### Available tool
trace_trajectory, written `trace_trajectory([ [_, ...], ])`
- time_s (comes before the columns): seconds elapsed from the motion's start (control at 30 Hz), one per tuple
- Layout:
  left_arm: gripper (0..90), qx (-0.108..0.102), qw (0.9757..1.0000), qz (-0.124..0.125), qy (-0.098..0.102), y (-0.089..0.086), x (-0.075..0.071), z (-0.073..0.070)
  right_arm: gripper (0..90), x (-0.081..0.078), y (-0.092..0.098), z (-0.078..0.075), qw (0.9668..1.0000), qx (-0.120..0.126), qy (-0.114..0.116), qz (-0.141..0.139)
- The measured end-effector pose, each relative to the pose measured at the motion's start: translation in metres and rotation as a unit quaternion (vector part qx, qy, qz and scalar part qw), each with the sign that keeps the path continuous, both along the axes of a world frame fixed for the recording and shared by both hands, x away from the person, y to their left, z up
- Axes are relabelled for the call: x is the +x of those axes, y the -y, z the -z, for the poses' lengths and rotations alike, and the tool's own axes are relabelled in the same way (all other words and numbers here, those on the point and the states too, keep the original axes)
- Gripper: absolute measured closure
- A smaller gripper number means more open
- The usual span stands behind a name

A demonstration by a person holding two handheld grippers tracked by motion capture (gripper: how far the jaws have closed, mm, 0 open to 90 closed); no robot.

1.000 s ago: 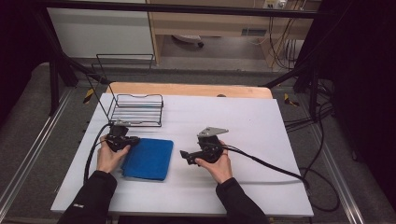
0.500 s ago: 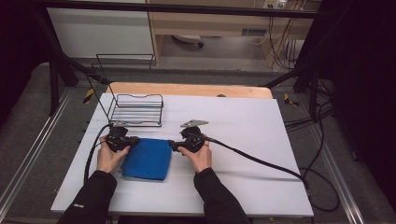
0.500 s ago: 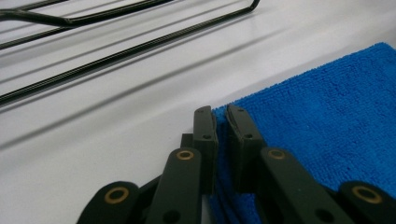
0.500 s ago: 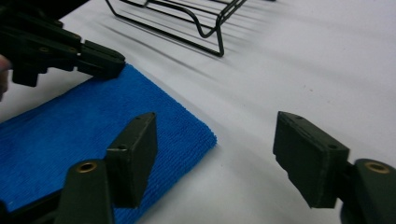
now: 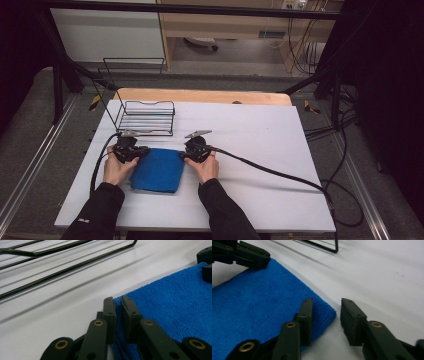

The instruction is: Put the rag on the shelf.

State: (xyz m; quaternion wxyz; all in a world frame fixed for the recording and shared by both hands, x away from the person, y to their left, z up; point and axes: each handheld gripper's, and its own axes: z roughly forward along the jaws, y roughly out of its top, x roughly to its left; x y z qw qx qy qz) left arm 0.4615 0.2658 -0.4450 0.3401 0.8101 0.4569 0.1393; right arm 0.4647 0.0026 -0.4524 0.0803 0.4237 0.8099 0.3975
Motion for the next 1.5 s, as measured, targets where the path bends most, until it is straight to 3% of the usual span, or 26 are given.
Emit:
trace_trajectory([
  [0.27,82.7,-0.021,0.9997,-0.002,-0.011,-0.004,0.002,0.001,81.8,0.002,-0.001,0.001,0.9991,0.023,-0.034,-0.009],
  [0.57,85.4,-0.05,0.9987,-0.007,-0.013,-0.011,0.0,-0.003,85.7,0.001,0.0,-0.003,0.9987,0.033,-0.036,-0.008],
  [0.8,85.6,-0.077,0.9966,-0.006,0.027,-0.02,-0.015,-0.016,85.8,-0.008,0.002,-0.016,0.9982,0.057,-0.007,-0.015],
  [1.07,85.5,-0.084,0.994,-0.002,0.069,-0.023,-0.032,-0.032,85.8,-0.022,0.005,-0.035,0.9954,0.083,0.038,-0.029],
  [1.2,85.5,-0.107,0.9904,-0.002,0.088,-0.028,-0.042,-0.042,85.8,-0.028,0.007,-0.043,0.9929,0.098,0.059,-0.034],
  [1.5,85.4,-0.116,0.9851,0.009,0.127,-0.031,-0.056,-0.061,85.8,-0.036,0.012,-0.06,0.9862,0.122,0.104,-0.042],
])
